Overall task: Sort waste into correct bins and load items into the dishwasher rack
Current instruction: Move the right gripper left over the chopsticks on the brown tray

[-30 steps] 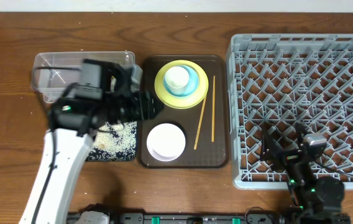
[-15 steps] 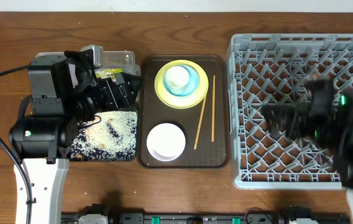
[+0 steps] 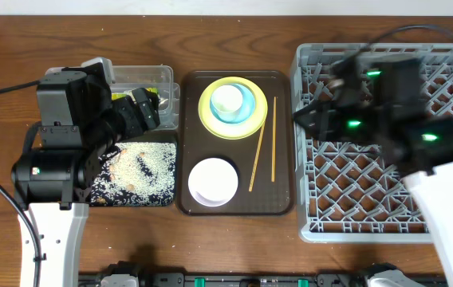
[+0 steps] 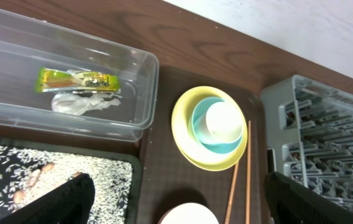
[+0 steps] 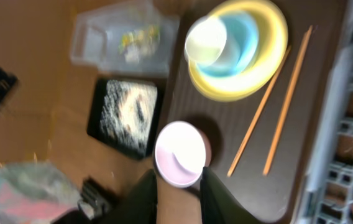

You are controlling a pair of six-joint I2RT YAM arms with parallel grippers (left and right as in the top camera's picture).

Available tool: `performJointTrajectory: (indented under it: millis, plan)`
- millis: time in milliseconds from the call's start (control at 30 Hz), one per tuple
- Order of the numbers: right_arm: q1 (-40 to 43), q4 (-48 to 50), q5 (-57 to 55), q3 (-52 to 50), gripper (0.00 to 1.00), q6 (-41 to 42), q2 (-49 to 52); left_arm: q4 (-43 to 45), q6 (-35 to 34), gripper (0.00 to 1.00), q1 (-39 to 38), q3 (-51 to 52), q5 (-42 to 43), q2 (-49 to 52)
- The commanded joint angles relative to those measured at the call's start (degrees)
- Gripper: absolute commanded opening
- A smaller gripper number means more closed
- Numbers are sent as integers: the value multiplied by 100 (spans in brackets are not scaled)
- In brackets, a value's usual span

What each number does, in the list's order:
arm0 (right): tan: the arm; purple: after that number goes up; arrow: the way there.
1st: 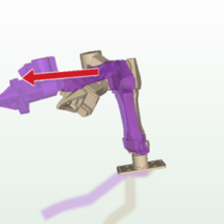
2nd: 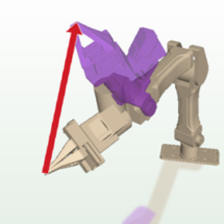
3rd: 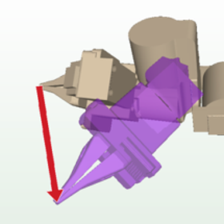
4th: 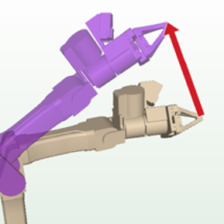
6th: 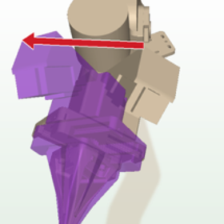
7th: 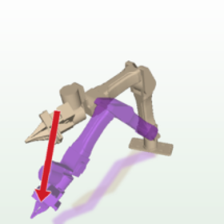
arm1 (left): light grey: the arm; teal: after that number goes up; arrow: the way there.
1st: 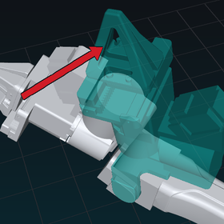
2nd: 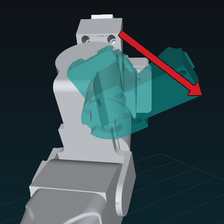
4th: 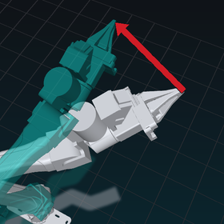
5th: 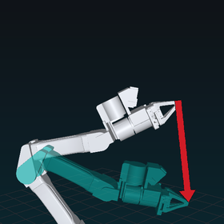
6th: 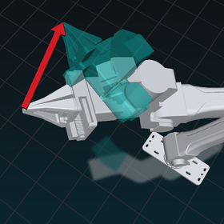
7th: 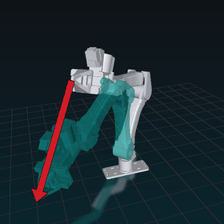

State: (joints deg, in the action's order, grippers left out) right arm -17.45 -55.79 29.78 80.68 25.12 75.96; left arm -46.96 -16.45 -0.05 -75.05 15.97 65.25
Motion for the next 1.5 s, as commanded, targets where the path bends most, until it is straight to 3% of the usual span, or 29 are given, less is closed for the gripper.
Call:
performJointTrajectory:
  millis: [0,33,200,333,567,933,1467]
  plan:
    - [-894,-26,-1143,-46,5,975,236,-13,55,90,26,-50,-212,31]
    - [-1228,-42,-1582,-48,1,1104,361,-13,55,91,26,-50,-212,33]
    - [-2190,-173,-3405,-48,1,2055,883,-13,55,91,26,-50,-212,33]
    - [-2483,-181,-4194,-48,5,2144,1325,-13,55,91,26,-50,-212,33]
    - [-2490,-179,-4336,-48,13,2155,2114,-13,55,91,26,-50,-212,33]
    - [-2455,24,-4347,-48,16,2157,3180,-13,55,91,26,-50,-212,33]
    - [-2376,595,-4586,-50,16,2479,3764,-31,55,91,26,-50,-212,33]
